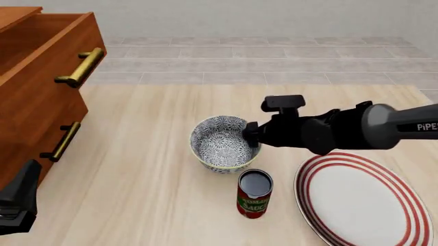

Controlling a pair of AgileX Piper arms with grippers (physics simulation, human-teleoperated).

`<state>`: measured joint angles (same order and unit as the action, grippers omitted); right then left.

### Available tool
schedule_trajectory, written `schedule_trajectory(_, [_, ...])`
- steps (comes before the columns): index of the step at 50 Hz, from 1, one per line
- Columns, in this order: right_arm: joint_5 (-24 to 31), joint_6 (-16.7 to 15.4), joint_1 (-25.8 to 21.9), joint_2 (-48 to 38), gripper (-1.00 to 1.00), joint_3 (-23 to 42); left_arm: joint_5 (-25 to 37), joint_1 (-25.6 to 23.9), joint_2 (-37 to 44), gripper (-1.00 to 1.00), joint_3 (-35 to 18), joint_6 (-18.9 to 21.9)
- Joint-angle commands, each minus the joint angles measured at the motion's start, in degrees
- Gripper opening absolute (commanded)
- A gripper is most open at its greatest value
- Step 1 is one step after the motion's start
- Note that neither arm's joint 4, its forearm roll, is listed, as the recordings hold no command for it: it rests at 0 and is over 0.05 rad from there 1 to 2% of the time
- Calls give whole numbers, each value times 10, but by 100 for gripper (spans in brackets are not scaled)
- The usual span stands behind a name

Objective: Put the bowl on the plate.

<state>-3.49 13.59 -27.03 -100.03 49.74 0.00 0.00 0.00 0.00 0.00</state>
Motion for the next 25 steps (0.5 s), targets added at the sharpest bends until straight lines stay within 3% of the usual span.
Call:
schedule_trajectory(1, [-15, 8, -3, -19, 100, -5, 0, 0, 0, 100, 0, 0])
schedule_trajectory(25, [-49, 28, -8, -48, 100, -21, 0, 0, 0, 100, 0, 0])
